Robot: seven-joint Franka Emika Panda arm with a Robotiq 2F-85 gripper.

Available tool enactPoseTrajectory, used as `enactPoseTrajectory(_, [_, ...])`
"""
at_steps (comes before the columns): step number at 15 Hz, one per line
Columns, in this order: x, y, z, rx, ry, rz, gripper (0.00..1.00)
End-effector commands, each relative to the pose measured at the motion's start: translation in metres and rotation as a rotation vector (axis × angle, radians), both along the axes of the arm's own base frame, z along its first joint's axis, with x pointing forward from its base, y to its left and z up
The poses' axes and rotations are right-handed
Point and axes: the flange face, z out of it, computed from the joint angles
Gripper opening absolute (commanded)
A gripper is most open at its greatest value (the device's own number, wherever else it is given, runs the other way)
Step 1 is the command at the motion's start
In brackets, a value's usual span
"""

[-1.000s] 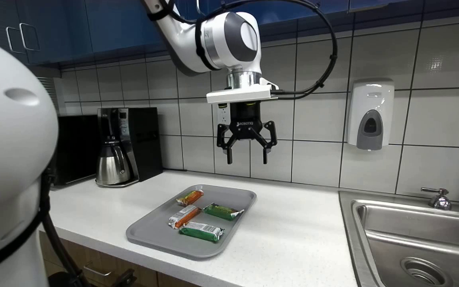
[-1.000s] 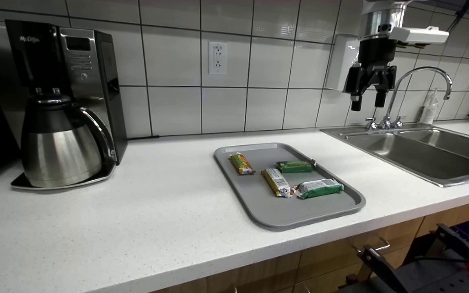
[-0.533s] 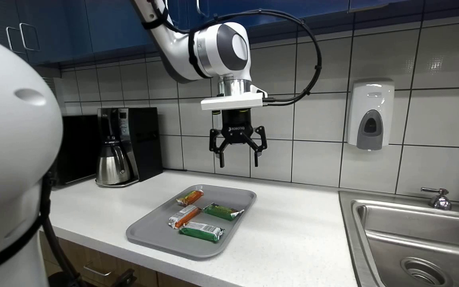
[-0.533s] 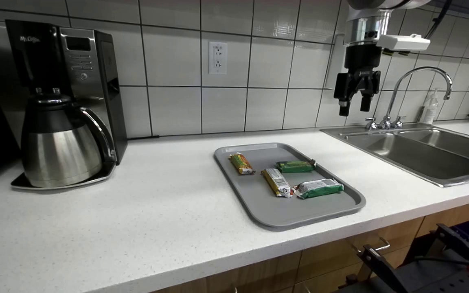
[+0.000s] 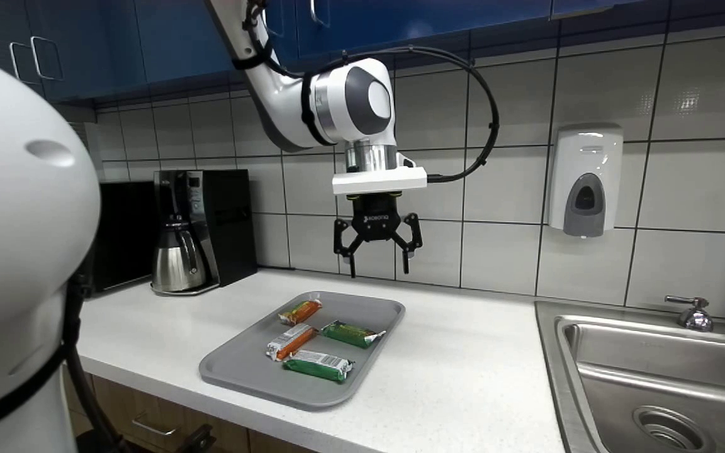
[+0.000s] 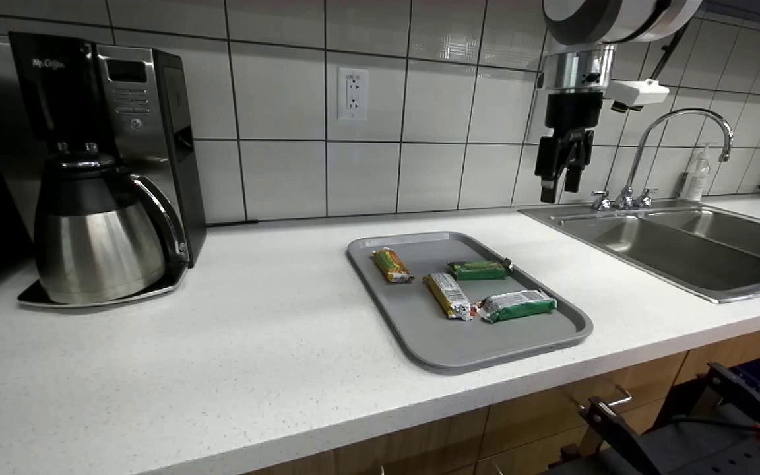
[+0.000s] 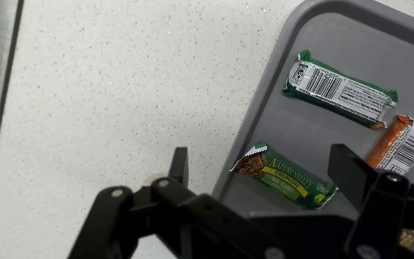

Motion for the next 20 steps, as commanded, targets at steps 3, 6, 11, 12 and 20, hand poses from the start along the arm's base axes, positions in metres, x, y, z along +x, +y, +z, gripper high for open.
enactPoseTrajectory(3, [0.02, -0.001, -0.011, 0.008, -0.009, 0.177, 1.0])
enactPoseTrajectory(6, [0.027, 0.002, -0.018, 0.012, -0.003, 0.257, 1.0])
enactPoseTrajectory(11, [0.04, 0.015, -0.03, 0.013, -0.005, 0.367, 1.0])
enactPoseTrajectory(12, [0.042, 0.018, -0.032, 0.014, -0.004, 0.384, 1.0])
enactPoseTrajectory(20, [0.062, 0.045, -0.063, 0.014, 0.003, 0.471, 1.0])
